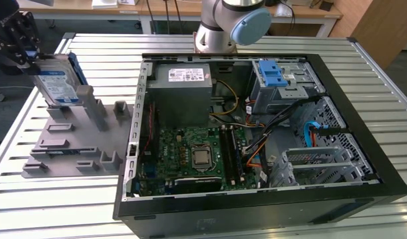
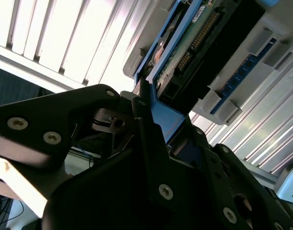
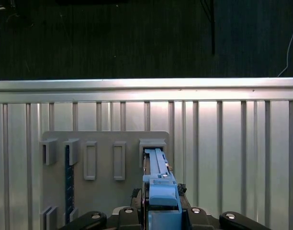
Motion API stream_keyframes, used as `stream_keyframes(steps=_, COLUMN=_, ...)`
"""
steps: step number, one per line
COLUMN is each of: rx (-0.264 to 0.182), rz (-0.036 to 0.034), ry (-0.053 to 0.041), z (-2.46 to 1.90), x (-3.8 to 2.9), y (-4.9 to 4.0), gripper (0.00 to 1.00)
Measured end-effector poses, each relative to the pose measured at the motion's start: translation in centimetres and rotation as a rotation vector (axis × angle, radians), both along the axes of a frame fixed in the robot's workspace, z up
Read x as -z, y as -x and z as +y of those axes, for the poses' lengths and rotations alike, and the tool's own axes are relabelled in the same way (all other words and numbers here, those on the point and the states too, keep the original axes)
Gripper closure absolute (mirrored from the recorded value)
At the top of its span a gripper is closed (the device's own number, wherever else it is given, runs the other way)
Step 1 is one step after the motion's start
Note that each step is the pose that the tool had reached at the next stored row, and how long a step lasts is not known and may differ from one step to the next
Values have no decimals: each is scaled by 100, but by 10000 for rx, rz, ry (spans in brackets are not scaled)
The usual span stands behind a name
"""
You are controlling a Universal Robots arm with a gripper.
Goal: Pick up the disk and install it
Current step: 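Pick up the disk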
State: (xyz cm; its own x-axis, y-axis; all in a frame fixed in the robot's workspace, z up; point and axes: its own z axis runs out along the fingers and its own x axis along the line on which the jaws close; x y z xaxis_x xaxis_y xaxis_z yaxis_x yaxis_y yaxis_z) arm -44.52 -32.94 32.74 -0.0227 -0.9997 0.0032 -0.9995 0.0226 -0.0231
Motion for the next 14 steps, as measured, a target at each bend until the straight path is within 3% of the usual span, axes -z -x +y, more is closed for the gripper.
stream_keyframes(steps=14, rx=0, rz=0, ry=0, z=0, x=-98, y=0, gripper=64)
